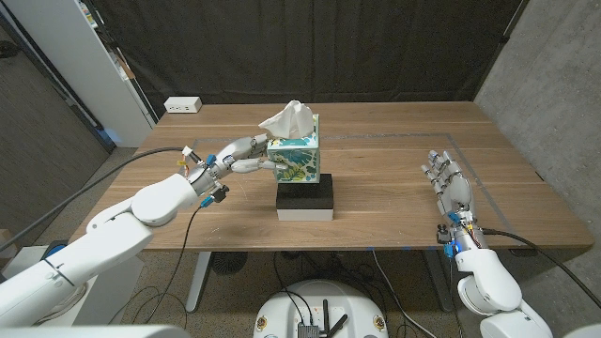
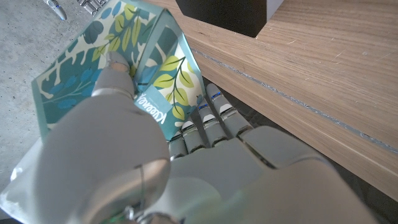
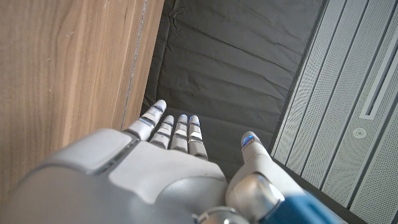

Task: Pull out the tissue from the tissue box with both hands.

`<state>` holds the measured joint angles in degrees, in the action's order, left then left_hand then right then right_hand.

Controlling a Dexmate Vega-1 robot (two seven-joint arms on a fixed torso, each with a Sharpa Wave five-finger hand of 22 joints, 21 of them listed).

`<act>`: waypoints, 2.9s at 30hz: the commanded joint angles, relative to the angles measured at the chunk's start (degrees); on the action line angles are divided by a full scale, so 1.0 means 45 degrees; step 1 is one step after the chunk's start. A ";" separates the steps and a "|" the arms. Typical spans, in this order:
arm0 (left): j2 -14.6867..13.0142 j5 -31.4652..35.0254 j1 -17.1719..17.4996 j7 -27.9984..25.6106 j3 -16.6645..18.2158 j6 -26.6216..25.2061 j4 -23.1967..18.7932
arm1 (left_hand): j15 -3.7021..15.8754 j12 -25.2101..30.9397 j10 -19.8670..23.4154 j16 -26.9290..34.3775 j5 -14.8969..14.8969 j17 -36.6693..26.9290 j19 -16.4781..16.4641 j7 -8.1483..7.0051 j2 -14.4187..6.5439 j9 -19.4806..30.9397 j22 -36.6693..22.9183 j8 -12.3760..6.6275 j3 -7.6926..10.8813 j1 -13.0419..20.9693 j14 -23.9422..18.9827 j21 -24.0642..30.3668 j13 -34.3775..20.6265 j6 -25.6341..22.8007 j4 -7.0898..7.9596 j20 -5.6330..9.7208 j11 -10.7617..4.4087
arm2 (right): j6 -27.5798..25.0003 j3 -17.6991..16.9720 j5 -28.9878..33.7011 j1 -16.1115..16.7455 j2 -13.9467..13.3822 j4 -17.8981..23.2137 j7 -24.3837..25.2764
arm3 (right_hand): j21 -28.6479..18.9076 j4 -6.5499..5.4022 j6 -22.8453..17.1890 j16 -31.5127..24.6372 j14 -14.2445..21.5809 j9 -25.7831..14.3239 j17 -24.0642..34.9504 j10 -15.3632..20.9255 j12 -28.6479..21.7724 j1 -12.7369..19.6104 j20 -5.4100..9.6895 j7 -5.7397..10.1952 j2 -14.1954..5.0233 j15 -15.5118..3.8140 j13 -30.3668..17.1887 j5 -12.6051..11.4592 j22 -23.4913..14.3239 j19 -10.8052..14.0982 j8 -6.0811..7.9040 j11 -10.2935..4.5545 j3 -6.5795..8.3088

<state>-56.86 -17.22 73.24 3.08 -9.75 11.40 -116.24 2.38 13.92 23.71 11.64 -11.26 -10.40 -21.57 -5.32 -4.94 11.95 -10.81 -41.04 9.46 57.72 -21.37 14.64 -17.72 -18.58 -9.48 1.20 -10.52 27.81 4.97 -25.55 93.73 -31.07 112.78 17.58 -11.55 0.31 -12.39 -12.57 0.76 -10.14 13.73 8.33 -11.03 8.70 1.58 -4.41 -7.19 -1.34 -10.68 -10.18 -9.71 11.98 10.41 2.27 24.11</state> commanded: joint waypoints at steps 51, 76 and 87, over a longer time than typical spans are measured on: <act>-0.0136 -0.0010 -0.0325 0.0000 -0.0482 0.0108 -0.0089 | 0.1592 -0.0094 0.0111 -0.0095 -0.0064 0.0011 -0.0030 0.0015 -0.0075 0.0496 -0.0078 -0.0301 0.0174 0.0187 0.0205 -0.0066 -0.0149 -0.0067 0.0060 -0.0018 0.0033 | -0.5024 -0.2439 0.1339 0.2178 0.0681 0.6658 0.1319 | -0.0178 0.0451 -0.0611 -0.0399 0.0918 -0.0046 0.0029 0.0784 -0.0129 0.0889 -0.0862 -0.0436 -0.0604 0.0634 -0.0034 -0.0216 -0.0070 0.1056 0.0176 0.0404 0.0762; 0.0014 0.0149 -0.0449 -0.0065 -0.0584 0.0277 0.0079 | 0.1599 -0.0092 0.0184 -0.0131 -0.0093 0.0027 -0.0026 0.0006 -0.0059 0.0483 -0.0084 -0.0404 0.0244 0.0270 0.0276 -0.0083 -0.0202 -0.0147 0.0017 -0.0013 -0.0010 | -0.6451 -0.2413 0.3256 0.1911 0.1071 0.7832 0.1426 | -0.0231 0.0497 -0.0595 -0.0469 0.1047 -0.0049 0.0093 0.0836 -0.0109 0.0923 -0.1037 -0.0443 -0.0544 0.0712 -0.0044 -0.0225 -0.0092 0.1333 0.0141 0.0376 0.0781; 0.0047 0.0139 -0.0641 0.0006 -0.0666 0.0254 0.0231 | 0.1638 -0.0098 0.0198 -0.0192 -0.0089 0.0036 -0.0026 -0.0007 -0.0019 0.0479 -0.0086 -0.0450 0.0241 0.0255 0.0441 -0.0089 -0.0222 -0.0192 0.0030 0.0029 -0.0032 | -0.6916 -0.2324 0.4326 0.1606 0.0857 0.7811 0.1502 | -0.0149 0.0495 -0.0812 -0.0458 0.0984 -0.0047 0.0137 0.0939 -0.0123 0.0901 -0.1073 -0.0358 -0.0519 0.0446 -0.0048 -0.0219 -0.0100 0.1210 0.0202 0.0254 0.0770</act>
<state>-56.87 -16.42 71.20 2.64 -12.35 12.41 -115.94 2.38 13.47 23.93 11.06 -11.50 -10.13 -21.58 -5.30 -4.79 11.95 -11.06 -41.05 10.25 58.56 -19.54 14.41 -18.50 -18.67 -9.47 1.21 -10.74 -1.29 -5.79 -10.58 102.31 -26.45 147.56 24.21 -12.30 2.45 -15.34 -14.41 5.14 -10.27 14.15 12.10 -11.68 12.55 -3.10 -6.17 -8.91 1.37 -10.82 -10.86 -10.02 17.43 11.30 3.58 27.66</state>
